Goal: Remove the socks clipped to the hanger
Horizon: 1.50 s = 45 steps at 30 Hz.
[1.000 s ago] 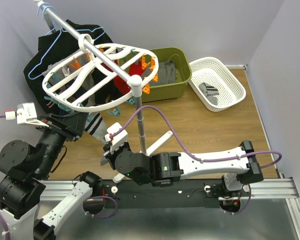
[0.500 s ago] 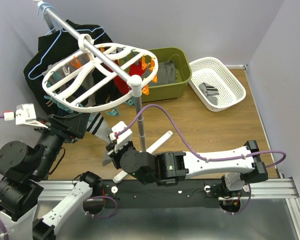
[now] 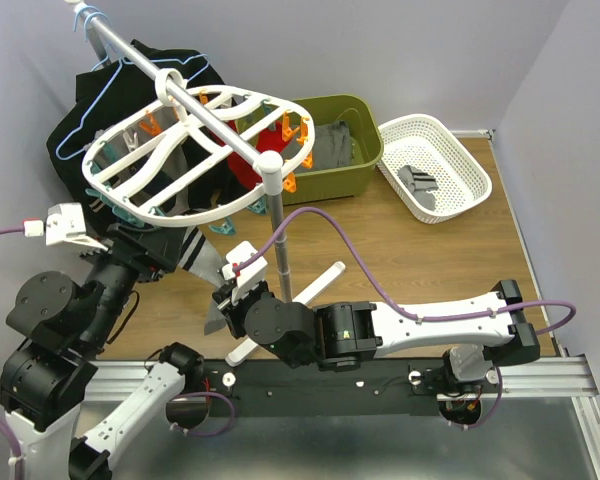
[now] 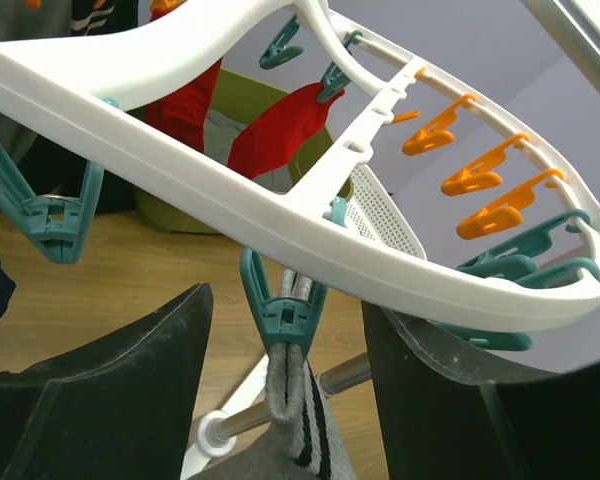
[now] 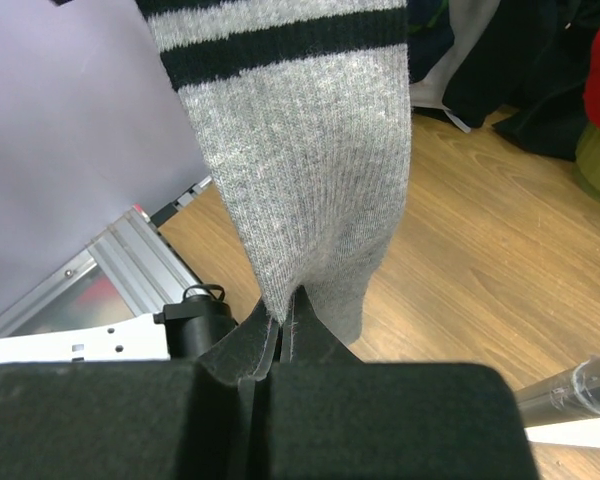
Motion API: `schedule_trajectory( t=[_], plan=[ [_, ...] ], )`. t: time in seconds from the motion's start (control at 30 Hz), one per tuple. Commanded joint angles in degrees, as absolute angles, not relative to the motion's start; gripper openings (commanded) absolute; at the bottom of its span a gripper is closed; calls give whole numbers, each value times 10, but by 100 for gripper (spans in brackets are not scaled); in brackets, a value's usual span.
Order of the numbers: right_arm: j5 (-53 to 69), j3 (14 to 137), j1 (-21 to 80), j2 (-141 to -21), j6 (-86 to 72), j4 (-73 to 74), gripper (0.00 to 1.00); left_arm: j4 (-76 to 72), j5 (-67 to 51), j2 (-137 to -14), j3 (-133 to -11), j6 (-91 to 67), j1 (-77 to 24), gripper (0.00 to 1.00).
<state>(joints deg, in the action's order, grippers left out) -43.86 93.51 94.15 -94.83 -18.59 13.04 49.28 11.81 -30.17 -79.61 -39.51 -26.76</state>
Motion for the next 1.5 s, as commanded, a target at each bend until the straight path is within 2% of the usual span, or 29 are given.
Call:
schedule_trajectory(
  t=[0.0,0.07,0.17,0.2,0.27,0.3,0.33,0.53,0.7,0.97,1.1,1.27,1.3,1.47],
  plan=[
    [-428,932,945,-934,-193,125,1,457,145,-318,-799,-402,-270,63],
    [-428,931,945,-934,-195,126,1,448,150,-315,-802,-399,-271,58],
    [-427,924,945,-933,-199,125,1,436,154,-304,-800,-395,-270,42],
    [-428,919,945,-932,-200,126,1,434,152,-300,-798,-392,-271,32],
    [-425,914,945,-928,-202,125,1,434,152,-300,-799,-385,-270,17],
    [-424,912,945,-926,-204,127,1,437,155,-303,-801,-384,-270,3],
    [-423,909,945,-925,-208,133,1,440,156,-304,-804,-384,-270,0],
    [-445,852,945,-881,-266,169,1,432,151,-306,-803,-370,-270,0],
    [-479,709,945,-789,-376,220,1,422,129,-307,-798,-356,-270,0],
    [-532,601,908,-675,-614,451,1,362,65,-290,-768,-348,-270,0],
    [-495,566,797,-623,-587,445,1,358,54,-286,-760,-353,-270,0],
    [-393,567,624,-599,-448,377,1,356,27,-287,-754,-362,-270,0],
    [-373,576,555,-619,-423,368,1,356,22,-286,-751,-365,-271,0],
    [-293,678,372,-714,-277,354,1,337,-21,-284,-745,-370,-271,0]
  ],
)
